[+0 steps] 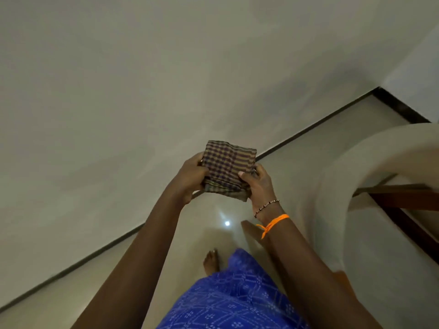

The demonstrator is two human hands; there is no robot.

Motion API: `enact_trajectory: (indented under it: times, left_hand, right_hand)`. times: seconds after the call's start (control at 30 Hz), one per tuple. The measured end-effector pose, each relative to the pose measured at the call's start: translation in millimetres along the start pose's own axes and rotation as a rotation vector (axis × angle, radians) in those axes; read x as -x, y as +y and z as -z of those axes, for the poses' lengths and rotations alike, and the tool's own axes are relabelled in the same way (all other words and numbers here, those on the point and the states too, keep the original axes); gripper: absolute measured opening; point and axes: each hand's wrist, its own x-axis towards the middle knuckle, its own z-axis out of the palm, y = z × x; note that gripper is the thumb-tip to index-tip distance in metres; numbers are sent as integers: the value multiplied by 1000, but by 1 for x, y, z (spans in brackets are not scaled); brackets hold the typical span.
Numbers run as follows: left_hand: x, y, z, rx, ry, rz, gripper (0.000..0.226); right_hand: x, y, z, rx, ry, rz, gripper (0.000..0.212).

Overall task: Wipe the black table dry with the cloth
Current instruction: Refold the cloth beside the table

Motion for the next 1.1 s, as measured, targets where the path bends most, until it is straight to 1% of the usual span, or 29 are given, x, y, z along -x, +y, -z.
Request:
enact_trajectory:
  times: [0.13, 0.3, 0.37, 0.47, 0.57, 0.7, 0.87, 0.93, 1.1]
  left_hand:
    - [-53, 40, -14, -62, -110, -13, 48]
    - [-128, 79, -52, -124, -250, 1, 25]
    - [-159, 95, -73, -160, -302, -9, 28]
    - [-203, 121, -110, -201, -374, -16, 32]
    - [-243, 154, -155, -261, -462, -14, 33]
    - [-282, 191, -214, -307, -586, -24, 38]
    - [-326, 225, -286, -281, -662, -13, 28]
    - [-348, 237, -319, -264, -684, 15, 28]
    - [-415, 265, -408, -271, -663, 99, 18]
  right_hand:
    - [-45, -30, 1, -75, 128, 9, 26]
    - [-104, -65, 20, -248, 317, 30, 23]
    - [-129, -77, 32, -312, 398, 28, 21]
    - [-167, -100, 54, -403, 486, 32, 12]
    - [-204, -127, 85, -480, 584, 44, 15]
    - [-237, -163, 126, -551, 672, 87, 16]
    - [-273, -199, 171, -585, 738, 139, 20]
    - [-295, -214, 190, -587, 783, 156, 23]
    - [-363, -257, 244, -576, 917, 169, 32]
